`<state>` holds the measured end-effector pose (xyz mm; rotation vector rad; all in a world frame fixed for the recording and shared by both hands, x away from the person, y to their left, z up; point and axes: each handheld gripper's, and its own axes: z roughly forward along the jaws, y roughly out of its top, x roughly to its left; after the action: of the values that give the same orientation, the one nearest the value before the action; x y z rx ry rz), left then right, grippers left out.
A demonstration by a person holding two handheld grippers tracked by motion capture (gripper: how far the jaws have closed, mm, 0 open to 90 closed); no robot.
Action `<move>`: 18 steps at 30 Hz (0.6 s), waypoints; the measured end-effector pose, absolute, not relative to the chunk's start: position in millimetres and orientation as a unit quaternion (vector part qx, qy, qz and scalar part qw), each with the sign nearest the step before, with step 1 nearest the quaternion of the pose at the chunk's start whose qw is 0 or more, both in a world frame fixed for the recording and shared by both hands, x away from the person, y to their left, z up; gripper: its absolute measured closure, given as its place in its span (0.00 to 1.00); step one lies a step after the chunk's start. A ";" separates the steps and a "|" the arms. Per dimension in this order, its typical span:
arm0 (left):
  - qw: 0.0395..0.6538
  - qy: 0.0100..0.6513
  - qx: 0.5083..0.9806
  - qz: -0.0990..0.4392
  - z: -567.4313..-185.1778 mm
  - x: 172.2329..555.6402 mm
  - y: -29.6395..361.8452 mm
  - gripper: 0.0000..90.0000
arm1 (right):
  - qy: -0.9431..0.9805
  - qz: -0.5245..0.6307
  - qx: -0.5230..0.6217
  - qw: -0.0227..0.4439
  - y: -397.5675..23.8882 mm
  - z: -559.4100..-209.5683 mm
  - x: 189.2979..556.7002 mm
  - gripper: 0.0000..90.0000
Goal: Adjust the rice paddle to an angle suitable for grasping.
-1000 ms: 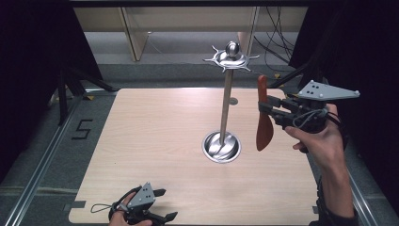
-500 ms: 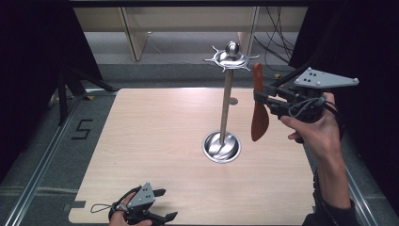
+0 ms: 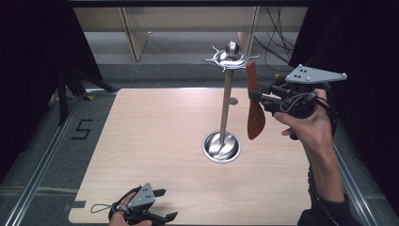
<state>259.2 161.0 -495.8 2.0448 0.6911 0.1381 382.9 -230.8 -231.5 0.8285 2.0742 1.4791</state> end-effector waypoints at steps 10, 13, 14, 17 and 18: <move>0.455 0.276 0.844 0.066 -495.2 260.9 163.2 0.17 | 0.754 0.538 0.303 0.224 -227.0 -235.6 393.2 0.74; 0.470 0.282 0.835 0.055 -496.4 259.1 161.0 0.17 | 0.754 0.539 0.302 0.223 -226.1 -236.3 394.6 0.74; 0.470 0.283 0.834 0.055 -496.3 259.1 161.0 0.17 | 0.754 0.540 0.305 0.218 -225.0 -236.6 394.4 0.74; 0.469 0.283 0.835 0.055 -496.2 259.2 161.0 0.17 | 0.752 0.540 0.302 0.226 -224.8 -238.1 396.0 0.74; 0.469 0.283 0.835 0.056 -496.3 259.1 161.2 0.17 | 0.752 0.541 0.308 0.217 -223.8 -239.6 395.6 0.74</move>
<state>259.1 161.2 -496.3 2.0456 0.6936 0.1374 395.6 -223.8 -239.6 0.8525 2.0840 1.4974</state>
